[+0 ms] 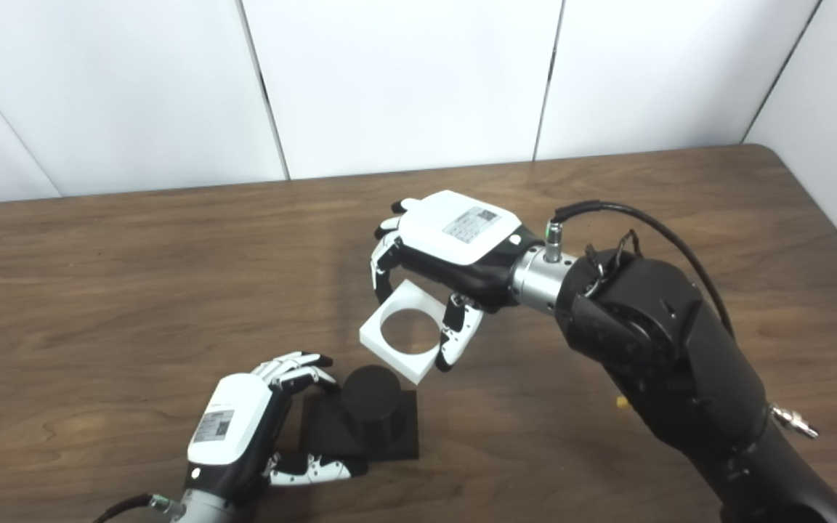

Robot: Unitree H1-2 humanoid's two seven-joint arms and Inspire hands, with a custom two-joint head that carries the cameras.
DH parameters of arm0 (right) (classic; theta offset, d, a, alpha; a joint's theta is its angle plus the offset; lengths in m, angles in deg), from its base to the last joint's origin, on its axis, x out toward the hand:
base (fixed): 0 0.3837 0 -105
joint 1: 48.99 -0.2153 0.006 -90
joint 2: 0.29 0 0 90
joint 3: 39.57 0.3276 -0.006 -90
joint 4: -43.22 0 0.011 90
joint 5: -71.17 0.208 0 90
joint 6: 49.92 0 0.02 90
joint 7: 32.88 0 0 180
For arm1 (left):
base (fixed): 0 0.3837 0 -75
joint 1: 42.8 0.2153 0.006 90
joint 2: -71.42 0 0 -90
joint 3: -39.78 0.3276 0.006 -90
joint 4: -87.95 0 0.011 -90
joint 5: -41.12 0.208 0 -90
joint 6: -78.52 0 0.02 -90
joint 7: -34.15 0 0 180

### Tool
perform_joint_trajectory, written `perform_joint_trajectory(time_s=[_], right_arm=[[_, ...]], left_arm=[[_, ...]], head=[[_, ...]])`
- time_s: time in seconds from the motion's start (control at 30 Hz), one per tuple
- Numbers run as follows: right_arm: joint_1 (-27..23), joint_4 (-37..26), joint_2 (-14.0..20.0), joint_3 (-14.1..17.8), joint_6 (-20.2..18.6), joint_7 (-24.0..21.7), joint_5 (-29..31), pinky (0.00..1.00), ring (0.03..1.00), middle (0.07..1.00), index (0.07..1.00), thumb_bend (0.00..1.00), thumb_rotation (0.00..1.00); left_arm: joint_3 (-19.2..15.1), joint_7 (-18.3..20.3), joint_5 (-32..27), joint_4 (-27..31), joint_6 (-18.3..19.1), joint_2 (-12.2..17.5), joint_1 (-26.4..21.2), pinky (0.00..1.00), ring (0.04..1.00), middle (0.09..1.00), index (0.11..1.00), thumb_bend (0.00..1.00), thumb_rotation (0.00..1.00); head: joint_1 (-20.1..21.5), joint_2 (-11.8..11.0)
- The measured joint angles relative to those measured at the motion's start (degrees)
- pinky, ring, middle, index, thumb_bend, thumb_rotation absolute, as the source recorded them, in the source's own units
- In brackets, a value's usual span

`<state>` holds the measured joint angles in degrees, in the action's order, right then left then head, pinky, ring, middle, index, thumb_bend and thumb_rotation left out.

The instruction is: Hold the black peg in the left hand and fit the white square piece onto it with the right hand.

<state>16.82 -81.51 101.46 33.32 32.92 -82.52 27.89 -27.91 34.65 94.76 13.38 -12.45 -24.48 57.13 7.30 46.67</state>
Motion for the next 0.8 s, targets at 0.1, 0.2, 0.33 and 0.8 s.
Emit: perform_joint_trajectory(time_s=[0.1,0.2,0.33,0.8], right_arm=[[-0.1,1.3,0.4,0.6,0.9,0.1,0.2,0.96,0.896,0.759,0.483,0.52,0.13],[-0.1,1.4,1.0,1.0,1.0,0.1,0.2,0.95,0.894,0.759,0.483,0.52,0.13],[-0.1,1.3,1.1,1.3,1.0,0.0,0.9,0.95,0.891,0.756,0.483,0.52,0.13],[-2.3,-5.0,0.0,1.0,-1.8,-4.5,3.6,0.95,0.901,0.757,0.482,0.52,0.13]], left_arm=[[0.0,0.0,0.0,0.0,0.0,0.1,0.0,0.78,0.827,0.787,0.488,0.51,0.05],[0.0,0.0,0.0,0.0,0.0,0.1,0.0,0.79,0.83,0.788,0.488,0.51,0.05],[0.0,0.0,0.0,0.0,0.0,0.2,0.0,0.78,0.829,0.788,0.488,0.51,0.05],[0.2,0.0,0.0,-0.1,0.3,0.2,-0.4,0.79,0.834,0.791,0.488,0.51,0.05]], head=[[0.1,0.0],[0.1,0.1],[0.1,0.0],[-1.1,0.3]])
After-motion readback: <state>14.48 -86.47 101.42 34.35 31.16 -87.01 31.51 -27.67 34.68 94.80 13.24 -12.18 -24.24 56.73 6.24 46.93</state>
